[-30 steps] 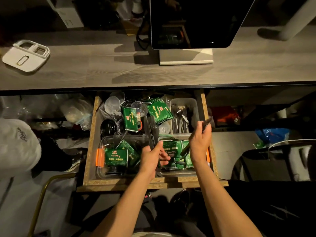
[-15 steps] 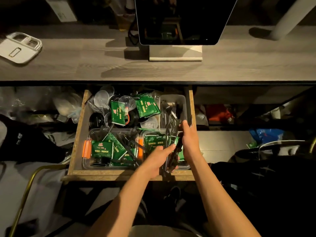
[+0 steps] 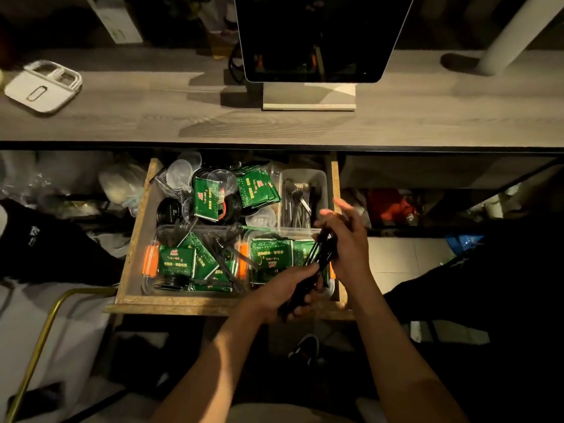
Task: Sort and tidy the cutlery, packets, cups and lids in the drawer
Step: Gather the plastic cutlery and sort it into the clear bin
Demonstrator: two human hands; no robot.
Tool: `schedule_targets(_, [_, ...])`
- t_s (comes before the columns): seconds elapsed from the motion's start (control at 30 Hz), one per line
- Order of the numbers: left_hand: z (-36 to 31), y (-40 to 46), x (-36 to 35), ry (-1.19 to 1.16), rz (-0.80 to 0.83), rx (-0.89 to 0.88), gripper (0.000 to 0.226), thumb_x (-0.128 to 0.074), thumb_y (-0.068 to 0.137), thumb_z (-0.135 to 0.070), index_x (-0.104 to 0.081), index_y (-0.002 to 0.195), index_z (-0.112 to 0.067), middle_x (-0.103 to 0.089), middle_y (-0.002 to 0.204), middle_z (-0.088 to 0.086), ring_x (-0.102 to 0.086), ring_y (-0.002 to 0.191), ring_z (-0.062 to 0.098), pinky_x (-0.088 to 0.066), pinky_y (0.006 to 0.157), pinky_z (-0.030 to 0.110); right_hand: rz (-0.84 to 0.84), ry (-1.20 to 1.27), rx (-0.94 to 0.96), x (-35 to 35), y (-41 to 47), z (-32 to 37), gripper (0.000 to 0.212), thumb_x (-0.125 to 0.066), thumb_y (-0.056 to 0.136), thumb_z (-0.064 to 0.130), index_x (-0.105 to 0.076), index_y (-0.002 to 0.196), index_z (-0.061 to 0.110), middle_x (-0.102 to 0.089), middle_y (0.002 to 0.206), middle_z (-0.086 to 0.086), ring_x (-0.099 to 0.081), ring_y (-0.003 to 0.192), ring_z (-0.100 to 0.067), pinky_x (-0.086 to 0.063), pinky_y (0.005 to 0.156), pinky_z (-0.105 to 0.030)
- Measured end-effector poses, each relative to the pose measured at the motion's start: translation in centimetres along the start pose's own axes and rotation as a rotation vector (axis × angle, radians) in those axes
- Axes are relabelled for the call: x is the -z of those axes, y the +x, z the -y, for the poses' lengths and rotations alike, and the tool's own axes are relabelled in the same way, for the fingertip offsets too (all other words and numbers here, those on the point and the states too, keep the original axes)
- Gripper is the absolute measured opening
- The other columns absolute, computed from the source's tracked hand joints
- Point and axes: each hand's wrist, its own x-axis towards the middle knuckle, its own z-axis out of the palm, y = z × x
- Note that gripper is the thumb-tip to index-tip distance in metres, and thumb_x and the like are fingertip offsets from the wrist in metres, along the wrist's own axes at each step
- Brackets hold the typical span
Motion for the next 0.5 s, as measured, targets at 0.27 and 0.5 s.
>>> schedule_targets(0.27, [0.4, -0.1, -0.2, 0.044, -0.112, -0.058, 0.024, -0.058, 0.096, -0.016, -0.057, 0.073, -0.011, -0.046, 0.052, 0.003, -0.043, 0.04, 0.016, -0.047, 0.047, 0.028, 0.055, -0.262, 0.053, -1.6, -0.5, -0.3, 0.014, -0.064, 0.093, 0.017, -0.073, 0.094, 0.027, -0.069, 0.082, -0.002, -0.064, 0.079, -0.015, -0.054, 0.075, -0.038])
schedule_targets(0.5, [1.3, -0.2, 1.7, -0.033, -0.313, -0.099, 0.017, -0.055, 0.094, -0.007, -0.048, 0.08, -0.012, -0.042, 0.054, -0.001, -0.037, 0.041, 0.012, -0.033, 0.042, 0.022, 0.269, -0.358, -0.165, -4.1, -0.9, -3.7, 0.012, -0.059, 0.097, 0.022, -0.07, 0.1, 0.019, -0.074, 0.095, -0.009, -0.07, 0.095, -0.024, -0.056, 0.091, -0.039])
